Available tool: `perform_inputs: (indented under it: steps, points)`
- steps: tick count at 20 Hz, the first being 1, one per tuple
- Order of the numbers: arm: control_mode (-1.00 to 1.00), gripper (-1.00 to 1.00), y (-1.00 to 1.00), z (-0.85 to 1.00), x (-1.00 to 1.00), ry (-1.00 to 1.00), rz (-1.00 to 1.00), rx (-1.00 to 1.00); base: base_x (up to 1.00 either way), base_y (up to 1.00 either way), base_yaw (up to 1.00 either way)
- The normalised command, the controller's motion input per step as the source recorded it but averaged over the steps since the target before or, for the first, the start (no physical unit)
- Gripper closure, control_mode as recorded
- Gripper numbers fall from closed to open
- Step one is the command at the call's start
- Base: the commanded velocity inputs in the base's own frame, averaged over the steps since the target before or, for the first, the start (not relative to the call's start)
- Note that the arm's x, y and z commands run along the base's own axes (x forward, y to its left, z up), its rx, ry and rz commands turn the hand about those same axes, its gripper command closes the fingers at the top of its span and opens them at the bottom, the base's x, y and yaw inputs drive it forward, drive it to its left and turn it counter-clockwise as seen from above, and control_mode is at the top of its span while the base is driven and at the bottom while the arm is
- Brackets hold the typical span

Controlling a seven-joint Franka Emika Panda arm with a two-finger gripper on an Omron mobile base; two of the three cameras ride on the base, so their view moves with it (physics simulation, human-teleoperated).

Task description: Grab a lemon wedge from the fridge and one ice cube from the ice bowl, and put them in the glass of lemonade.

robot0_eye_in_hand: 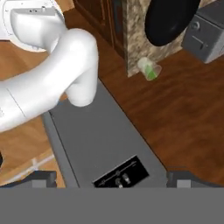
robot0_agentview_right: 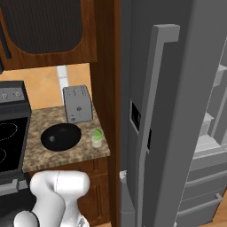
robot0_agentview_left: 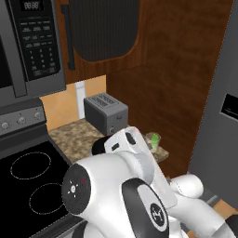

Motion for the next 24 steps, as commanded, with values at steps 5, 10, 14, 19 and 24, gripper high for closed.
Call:
perform_inputs:
  steps: [5, 10, 14, 19, 24]
  points:
    - [-1.00, -1.00, -0.52, -0.38, 0.36, 0.00, 0.34, 0.26, 0.00, 0.00, 0.00]
    - [-1.00, -1.00, 0.75, -0.69, 0.38, -0.08, 0.36, 0.02, 0.00, 0.00, 0.00]
    - [-1.00, -1.00, 1.00, -0.67, 0.30, -0.06, 0.15, 0.00, 0.00, 0.00, 0.00]
    - [-1.00, -1.00, 0.69, -0.11, 0.12, 0.00, -0.07, 0.02, 0.00, 0.00, 0.00]
    - [-1.00, -1.00, 0.81, 0.00, -0.06, -0.03, -0.05, 0.03, 0.00, 0.00, 0.00]
